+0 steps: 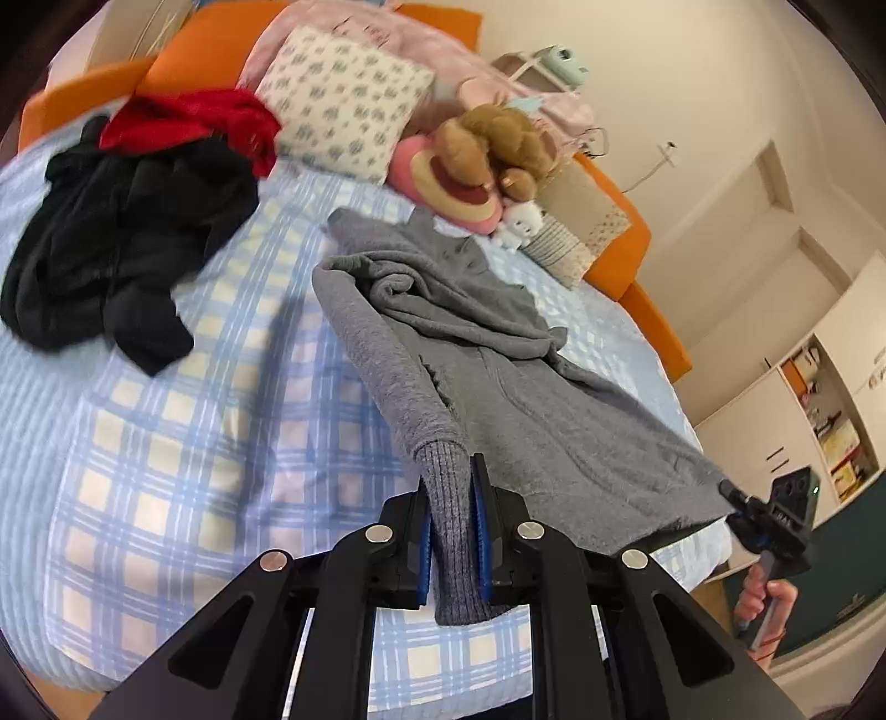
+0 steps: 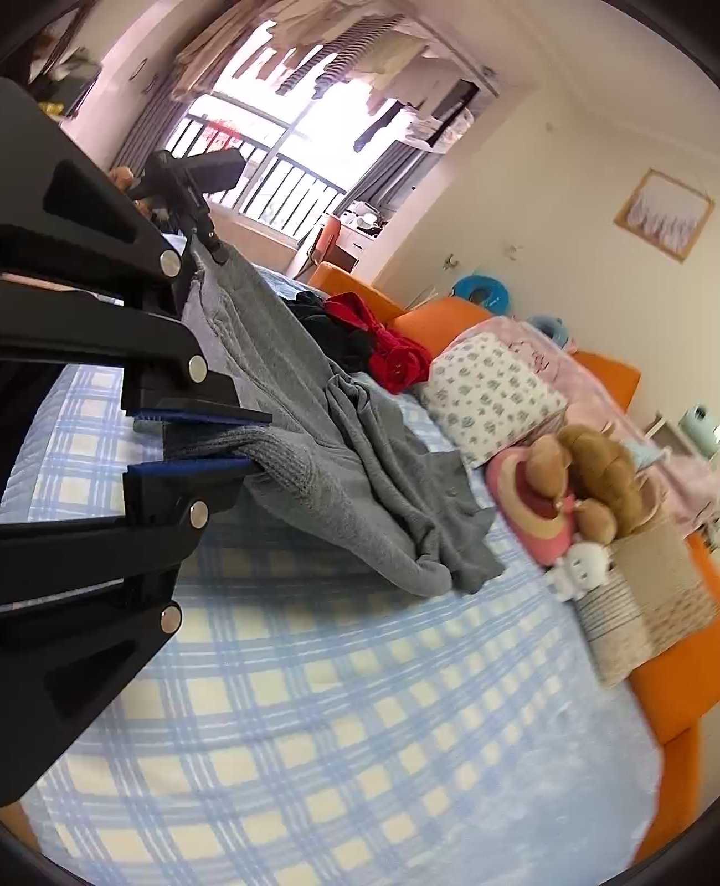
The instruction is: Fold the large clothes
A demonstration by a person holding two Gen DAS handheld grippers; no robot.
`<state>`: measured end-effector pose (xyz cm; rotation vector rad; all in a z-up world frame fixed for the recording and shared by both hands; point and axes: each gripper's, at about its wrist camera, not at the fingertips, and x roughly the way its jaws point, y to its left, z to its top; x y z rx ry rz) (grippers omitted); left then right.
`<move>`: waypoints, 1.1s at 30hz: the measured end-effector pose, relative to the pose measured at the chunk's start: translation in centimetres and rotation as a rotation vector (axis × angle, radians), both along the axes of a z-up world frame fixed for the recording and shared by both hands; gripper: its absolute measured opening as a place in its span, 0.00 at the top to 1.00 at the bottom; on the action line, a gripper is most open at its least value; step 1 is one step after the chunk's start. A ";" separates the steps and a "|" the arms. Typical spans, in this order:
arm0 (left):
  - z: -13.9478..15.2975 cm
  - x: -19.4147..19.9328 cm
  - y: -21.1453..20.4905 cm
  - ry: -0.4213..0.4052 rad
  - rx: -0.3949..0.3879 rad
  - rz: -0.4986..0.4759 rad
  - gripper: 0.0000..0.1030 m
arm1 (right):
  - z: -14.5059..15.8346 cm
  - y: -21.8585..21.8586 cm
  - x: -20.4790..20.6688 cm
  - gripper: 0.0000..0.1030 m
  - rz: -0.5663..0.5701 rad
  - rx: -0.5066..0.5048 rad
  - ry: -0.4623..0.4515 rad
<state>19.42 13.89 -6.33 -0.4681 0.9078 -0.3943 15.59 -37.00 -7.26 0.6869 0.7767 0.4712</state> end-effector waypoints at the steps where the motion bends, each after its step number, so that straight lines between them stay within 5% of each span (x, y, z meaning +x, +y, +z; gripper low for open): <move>1: -0.5 0.5 0.1 0.016 -0.010 0.001 0.84 | -0.6 0.1 0.6 0.89 0.004 -0.003 0.016; 7: -2.7 4.3 0.8 0.077 -0.035 0.032 0.84 | -1.8 1.1 4.7 0.89 0.016 -0.010 0.051; 15: 1.0 10.2 0.8 0.011 0.047 0.034 0.82 | 1.4 1.8 11.4 0.89 0.027 -0.063 -0.016; 26: 6.2 23.7 -1.0 -0.009 0.152 0.017 0.82 | 5.1 1.1 25.3 0.89 -0.019 -0.104 -0.028; 33: 5.5 33.9 -0.3 0.077 0.105 0.035 0.82 | 4.8 0.4 35.0 0.89 -0.044 -0.112 0.028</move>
